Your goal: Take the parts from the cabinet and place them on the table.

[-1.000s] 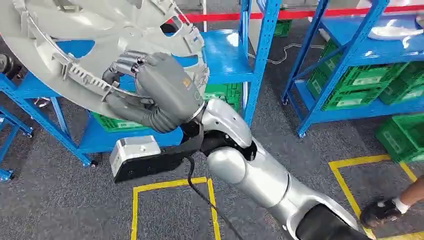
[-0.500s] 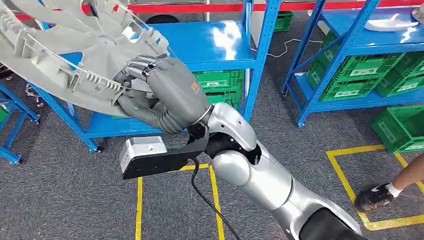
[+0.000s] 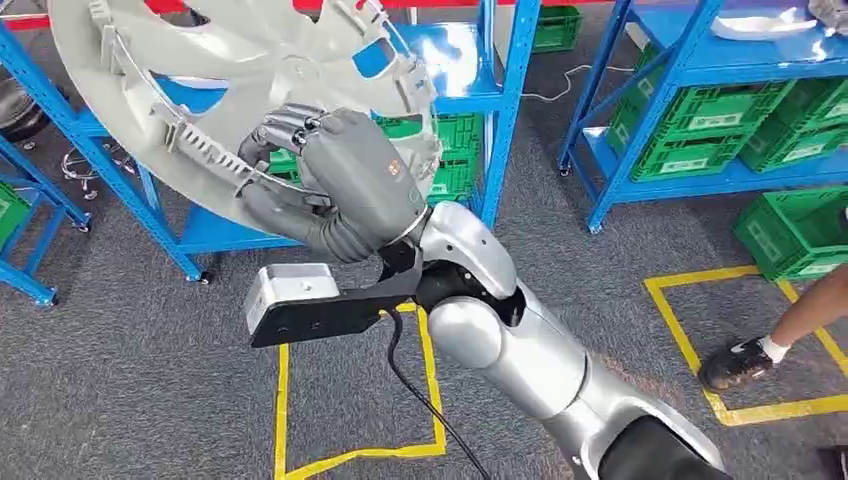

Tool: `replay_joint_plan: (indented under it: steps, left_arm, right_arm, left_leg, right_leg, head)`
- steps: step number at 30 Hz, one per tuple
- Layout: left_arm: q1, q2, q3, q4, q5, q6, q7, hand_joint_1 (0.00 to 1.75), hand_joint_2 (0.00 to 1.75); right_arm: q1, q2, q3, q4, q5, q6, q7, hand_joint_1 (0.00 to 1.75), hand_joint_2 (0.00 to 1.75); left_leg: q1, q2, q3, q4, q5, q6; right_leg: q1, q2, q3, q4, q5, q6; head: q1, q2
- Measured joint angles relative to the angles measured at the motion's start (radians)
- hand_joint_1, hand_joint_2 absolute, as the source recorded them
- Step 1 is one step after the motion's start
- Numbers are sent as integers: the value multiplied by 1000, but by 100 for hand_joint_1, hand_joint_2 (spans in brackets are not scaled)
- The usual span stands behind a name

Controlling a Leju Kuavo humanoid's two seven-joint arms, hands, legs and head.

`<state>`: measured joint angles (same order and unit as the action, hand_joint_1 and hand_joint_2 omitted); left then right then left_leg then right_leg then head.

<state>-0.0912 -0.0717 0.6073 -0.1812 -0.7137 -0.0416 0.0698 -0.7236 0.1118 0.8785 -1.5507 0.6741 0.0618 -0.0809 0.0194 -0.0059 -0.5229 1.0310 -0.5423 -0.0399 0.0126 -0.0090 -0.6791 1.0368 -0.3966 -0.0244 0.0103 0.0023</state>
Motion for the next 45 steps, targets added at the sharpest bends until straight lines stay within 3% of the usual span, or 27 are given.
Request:
replay_joint_plan:
  steps: [3, 4, 6, 7, 8, 10, 12, 13, 14, 15, 17, 23, 25, 27, 28, 29, 30, 32, 33, 36, 37, 38, 40, 41, 42, 43, 45]
  left_arm:
    - [2, -3, 0, 2, 0, 0, 1, 0, 175]
    - [2, -2, 0, 1, 0, 0, 2, 0, 175]
    - [2, -1, 0, 0, 0, 0, 2, 0, 175]
    - [2, -1, 0, 0, 0, 0, 2, 0, 175]
    - [2, 0, 0, 1, -1, 0, 2, 0, 175]
    - [3, 0, 0, 1, -2, 0, 2, 0, 175]
    - [3, 0, 0, 1, -2, 0, 2, 0, 175]
    - [3, -2, 0, 1, -3, 0, 2, 0, 175]
    - [3, -6, 0, 1, -5, 0, 2, 0, 175]
    - [4, -5, 0, 1, -6, 3, 1, 0, 175]
    - [4, -5, 0, 1, -7, 4, 0, 0, 175]
    - [4, -5, 0, 1, -8, 4, 1, 0, 175]
    - [6, -5, 0, 1, -12, 5, 1, 0, 175]
    - [5, -5, 0, 2, -16, 5, 2, 0, 175]
    - [2, -3, 0, 2, -21, 6, 8, 0, 175]
    - [-3, -2, 0, 0, -24, 6, 13, 0, 175]
    - [-6, -2, 0, 0, -26, 6, 14, 0, 175]
    - [-16, -8, 0, 0, -31, 6, 13, 0, 175]
    - [-18, -5, 0, -3, -33, 7, 14, 0, 175]
    - [-15, -7, 0, -2, -36, 8, 18, 0, 175]
    - [-16, -8, 0, 0, -36, 8, 20, 0, 175]
    - [-15, -7, 0, 0, -37, 8, 21, 0, 175]
    - [-15, -4, 0, -1, -37, 9, 21, 0, 175]
    - [-15, -3, 0, -1, -37, 9, 21, 0, 175]
    - [-14, -2, 0, -1, -37, 9, 20, 0, 175]
    - [-13, -2, 0, -1, -37, 9, 20, 0, 175]
    - [-13, -2, 0, 0, -43, 8, 19, 0, 175]
  right_arm:
    - [5, -2, 0, 1, 1, 0, 0, 175, 175]
    - [5, -3, -1, 1, 1, 0, 1, 175, 175]
    - [6, -5, -1, 1, 5, 0, 3, 175, 175]
    - [9, -5, -1, 1, 6, 0, 3, 175, 175]
    - [13, -6, -1, 1, 6, 0, 3, 175, 175]
    - [23, -8, -1, 1, 7, 0, 3, 175, 175]
    - [26, -8, -1, 1, 10, 1, 3, 175, 175]
    - [25, -8, -2, 1, 13, 1, 3, 175, 175]
    - [26, -7, -2, 0, 16, 2, 3, 175, 175]
    - [27, -7, -3, 0, 18, 2, 3, 175, 175]
    - [26, -7, -3, 0, 19, 2, 3, 175, 175]
    - [26, -7, -3, 0, 19, 2, 3, 175, 175]
    - [27, -7, -4, 0, 19, 2, 3, 175, 175]
    - [25, -7, -5, 0, 19, 4, 3, 175, 175]
    - [27, -7, -5, 4, 21, 6, 3, 175, 175]
    - [27, -7, -5, 14, 22, 7, 3, 175, 175]
    - [28, -7, -5, 16, 22, 8, 3, 175, 175]
    - [28, -6, -7, 18, 21, 9, 3, 175, 175]
    - [29, -6, -8, 19, 20, 10, 0, 175, 175]
    - [28, -11, -8, 32, 8, 8, -15, 175, 175]
    - [26, -16, -8, 38, 2, 7, -21, 175, 175]
    - [24, -19, -8, 42, -3, 6, -22, 175, 175]
    - [16, -22, -9, 48, -12, 5, -26, 175, 175]
    - [15, -23, -8, 52, -16, 5, -28, 175, 175]
    - [15, -25, -7, 57, -20, 5, -28, 175, 175]
    - [15, -26, -5, 61, -21, 5, -28, 175, 175]
    - [15, -28, 0, 64, -22, 5, -28, 175, 175]
  left_leg:
    - [1, 4, -18, 0, 21, 29]
    - [0, 6, -30, 1, 32, 40]
    - [-1, 6, -54, 1, 51, 49]
    - [-2, 6, -67, 2, 61, 49]
    - [-3, 6, -81, 3, 71, 50]
    - [-7, 6, -107, 5, 90, 51]
    - [-13, 4, -124, 6, 105, 50]
    - [-12, 4, -129, 6, 113, 50]
    - [-16, 4, -135, 4, 122, 42]
    - [-7, 5, -139, 0, 134, 33]
    - [-1, 6, -140, -12, 151, 23]
    - [-1, 6, -140, -15, 155, 22]
    - [-10, 4, -143, -22, 164, 14]
    - [-6, 3, -175, 57, 52, 9]
    - [-2, 4, -211, 229, -51, -3]
    - [7, 4, -154, 248, 28, -18]
    - [11, 4, -97, 181, 59, -23]
    - [6, 2, 13, 21, -15, -34]
    - [5, -3, 8, 15, -22, -6]
    - [2, 1, -24, 12, 4, 25]
    - [4, 5, -30, 11, 20, 37]
    - [5, 6, -47, 11, 34, 45]
    - [4, 6, -83, 12, 63, 47]
    - [3, 6, -102, 13, 78, 48]
    - [2, 6, -121, 13, 93, 47]
    - [2, 6, -139, 14, 107, 45]
    - [2, 6, -172, 15, 134, 41]
  right_leg:
    - [-4, 1, -15, -1, 9, 13]
    - [-6, 4, -26, 26, -39, 23]
    - [-10, 3, -62, 163, -155, 32]
    - [-10, 4, -81, 242, -195, 33]
    - [-10, 4, -91, 300, -212, 33]
    - [-8, 5, -45, 286, -166, 24]
    - [1, 7, 66, 137, -107, 1]
    - [9, 10, 126, 43, -115, -18]
    - [9, 9, 161, -18, -141, -28]
    - [14, 10, 162, -34, -142, -19]
    - [21, 11, 153, -35, -125, -25]
    - [21, 11, 152, -38, -121, -26]
    - [9, 7, 145, -65, -101, -31]
    - [3, 0, 133, -72, -71, -37]
    - [3, -1, 98, -61, -50, -32]
    - [-4, -2, 35, -31, -23, -22]
    - [-10, -1, 13, -18, -15, -15]
    - [-6, 2, -17, 8, -5, 0]
    - [-3, 1, -20, 7, 4, 5]
    - [-8, 1, -30, -3, 40, 19]
    - [-13, 3, -42, 8, 7, 28]
    - [-13, 4, -53, 45, -57, 35]
    - [-15, 4, -83, 188, -184, 42]
    - [-15, 4, -92, 264, -218, 43]
    - [-15, 4, -88, 314, -216, 41]
    - [-14, 4, -70, 324, -188, 39]
    - [-12, 6, 24, 238, -118, 29]
  head:
    - [-2, 0]
    - [2, 0]
    - [5, 0]
    - [4, 0]
    - [5, 0]
    - [5, 0]
    - [5, 0]
    - [5, 0]
    - [2, 0]
    - [5, 0]
    - [10, 0]
    - [10, 0]
    - [9, 0]
    - [8, 0]
    - [8, 0]
    - [8, 0]
    - [7, 0]
    - [2, 0]
    - [6, 0]
    - [6, 0]
    - [8, 0]
    - [12, 0]
    - [12, 0]
    - [12, 0]
    - [12, 0]
    - [12, 0]
    - [12, 0]
